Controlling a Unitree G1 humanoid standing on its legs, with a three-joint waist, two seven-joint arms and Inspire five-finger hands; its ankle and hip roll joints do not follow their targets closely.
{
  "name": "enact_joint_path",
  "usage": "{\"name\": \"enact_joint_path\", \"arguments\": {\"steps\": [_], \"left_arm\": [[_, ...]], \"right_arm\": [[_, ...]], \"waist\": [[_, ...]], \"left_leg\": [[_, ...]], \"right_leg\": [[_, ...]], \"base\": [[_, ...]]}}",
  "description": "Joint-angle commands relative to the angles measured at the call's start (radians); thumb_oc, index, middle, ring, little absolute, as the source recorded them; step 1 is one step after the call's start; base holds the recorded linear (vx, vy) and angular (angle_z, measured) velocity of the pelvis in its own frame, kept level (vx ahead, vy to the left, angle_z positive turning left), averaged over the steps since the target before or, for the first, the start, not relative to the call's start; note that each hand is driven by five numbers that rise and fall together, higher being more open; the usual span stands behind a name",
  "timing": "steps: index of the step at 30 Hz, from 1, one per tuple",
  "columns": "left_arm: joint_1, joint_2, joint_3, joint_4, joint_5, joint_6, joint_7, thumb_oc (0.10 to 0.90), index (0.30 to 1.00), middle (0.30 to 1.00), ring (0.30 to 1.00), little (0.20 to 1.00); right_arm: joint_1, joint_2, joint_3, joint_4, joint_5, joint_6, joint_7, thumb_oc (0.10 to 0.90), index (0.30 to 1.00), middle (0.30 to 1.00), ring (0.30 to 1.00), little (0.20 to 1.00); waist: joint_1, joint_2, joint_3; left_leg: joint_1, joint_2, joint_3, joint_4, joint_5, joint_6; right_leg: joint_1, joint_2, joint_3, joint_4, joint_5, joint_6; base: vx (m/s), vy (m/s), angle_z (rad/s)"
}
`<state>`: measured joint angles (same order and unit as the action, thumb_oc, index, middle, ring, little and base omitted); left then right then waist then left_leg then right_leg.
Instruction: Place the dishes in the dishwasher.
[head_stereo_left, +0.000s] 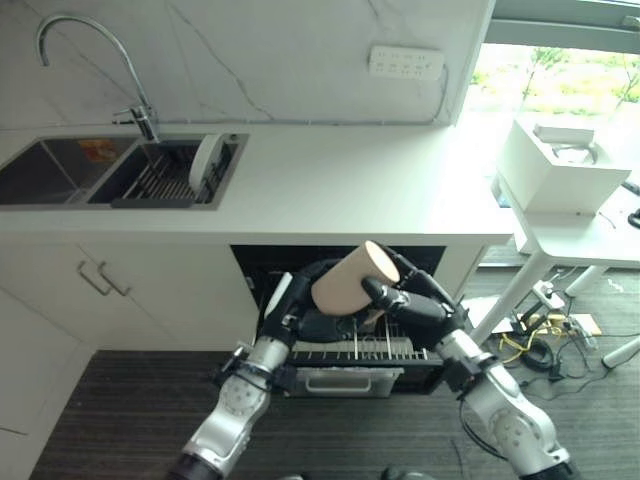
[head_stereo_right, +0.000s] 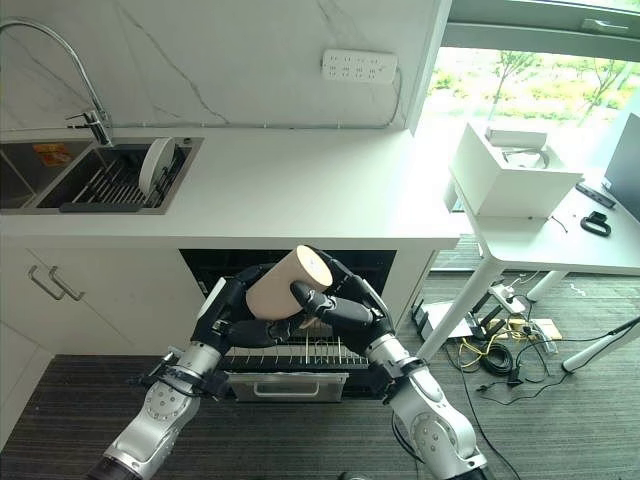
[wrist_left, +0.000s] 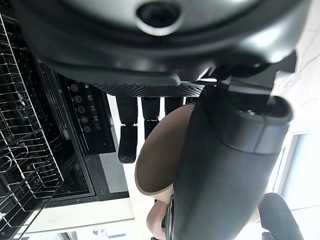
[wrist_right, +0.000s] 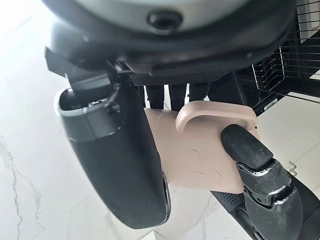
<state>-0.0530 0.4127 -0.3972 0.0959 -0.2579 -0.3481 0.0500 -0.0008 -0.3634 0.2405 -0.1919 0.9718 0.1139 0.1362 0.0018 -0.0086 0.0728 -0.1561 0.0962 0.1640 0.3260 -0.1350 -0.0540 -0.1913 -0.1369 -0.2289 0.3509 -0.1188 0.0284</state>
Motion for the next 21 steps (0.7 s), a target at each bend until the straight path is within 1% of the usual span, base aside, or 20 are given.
{"name": "enact_joint_path", "arguments": {"steps": [1, 2, 6, 10, 16, 17, 21], "left_arm": [[-0.109, 0.004, -0.089, -0.074, 0.072, -0.028, -0.054, 0.524, 0.486, 0.486, 0.486, 0.486], [-0.106, 0.003, -0.086, -0.072, 0.066, -0.022, -0.051, 0.8, 0.9, 0.9, 0.9, 0.9], [-0.091, 0.0, -0.069, -0.069, 0.055, -0.011, -0.03, 0.8, 0.9, 0.9, 0.9, 0.9], [-0.066, 0.003, -0.038, -0.064, 0.065, 0.004, 0.013, 0.8, 0.9, 0.9, 0.9, 0.9], [0.004, 0.025, 0.09, -0.021, 0.047, 0.009, 0.071, 0.8, 0.9, 0.9, 0.9, 0.9], [0.027, 0.031, 0.129, 0.0, 0.035, 0.003, 0.085, 0.8, 0.9, 0.9, 0.9, 0.9], [0.083, 0.022, 0.228, 0.028, 0.013, 0.005, 0.107, 0.8, 0.9, 0.9, 0.9, 0.9]], "right_arm": [[-0.147, 0.087, 0.039, -0.152, 0.046, -0.084, 0.091, 0.4, 0.3, 0.3, 0.3, 0.3], [-0.145, 0.088, 0.037, -0.152, 0.039, -0.09, 0.083, 0.4, 0.3, 0.3, 0.3, 0.3], [-0.138, 0.086, 0.019, -0.153, 0.028, -0.107, 0.064, 0.4, 0.3, 0.3, 0.3, 0.3], [-0.129, 0.083, -0.009, -0.156, 0.025, -0.132, 0.045, 0.4, 0.3, 0.3, 0.3, 0.3], [-0.105, 0.065, -0.09, -0.173, 0.041, -0.176, 0.018, 0.4, 0.3, 0.3, 0.3, 0.3], [-0.097, 0.06, -0.116, -0.173, 0.042, -0.186, 0.014, 0.4, 0.3, 0.3, 0.3, 0.3], [-0.086, 0.064, -0.174, -0.179, 0.035, -0.206, -0.01, 0.4, 0.3, 0.3, 0.3, 0.3]], "waist": [[-0.007, 0.0, -0.048], [-0.007, 0.0, -0.047], [-0.006, 0.001, -0.044], [-0.003, 0.002, -0.042], [0.003, 0.009, -0.039], [0.005, 0.01, -0.04], [0.014, 0.011, -0.039]], "left_leg": [[0.035, 0.068, -0.04, -0.026, -0.061, -0.02], [0.035, 0.068, -0.04, -0.026, -0.06, -0.019], [0.035, 0.068, -0.039, -0.026, -0.06, -0.019], [0.035, 0.067, -0.041, -0.026, -0.059, -0.018], [0.032, 0.066, -0.042, -0.026, -0.057, -0.02], [0.032, 0.065, -0.043, -0.026, -0.056, -0.02], [0.031, 0.065, -0.048, -0.026, -0.055, -0.021]], "right_leg": [[0.054, -0.058, 0.032, -0.051, -0.031, 0.104], [0.053, -0.059, 0.032, -0.051, -0.031, 0.104], [0.052, -0.06, 0.029, -0.051, -0.029, 0.103], [0.052, -0.061, 0.028, -0.051, -0.029, 0.102], [0.049, -0.062, 0.028, -0.051, -0.028, 0.099], [0.05, -0.062, 0.026, -0.051, -0.028, 0.098], [0.051, -0.064, 0.025, -0.051, -0.031, 0.095]], "base": [[0.0, 0.0, 0.0], [0.0, 0.0, 0.0], [0.0, 0.0, 0.0], [0.0, 0.0, 0.0], [0.0, 0.005, 0.0], [0.0, 0.0, 0.0], [0.01, 0.008, 0.0]]}}
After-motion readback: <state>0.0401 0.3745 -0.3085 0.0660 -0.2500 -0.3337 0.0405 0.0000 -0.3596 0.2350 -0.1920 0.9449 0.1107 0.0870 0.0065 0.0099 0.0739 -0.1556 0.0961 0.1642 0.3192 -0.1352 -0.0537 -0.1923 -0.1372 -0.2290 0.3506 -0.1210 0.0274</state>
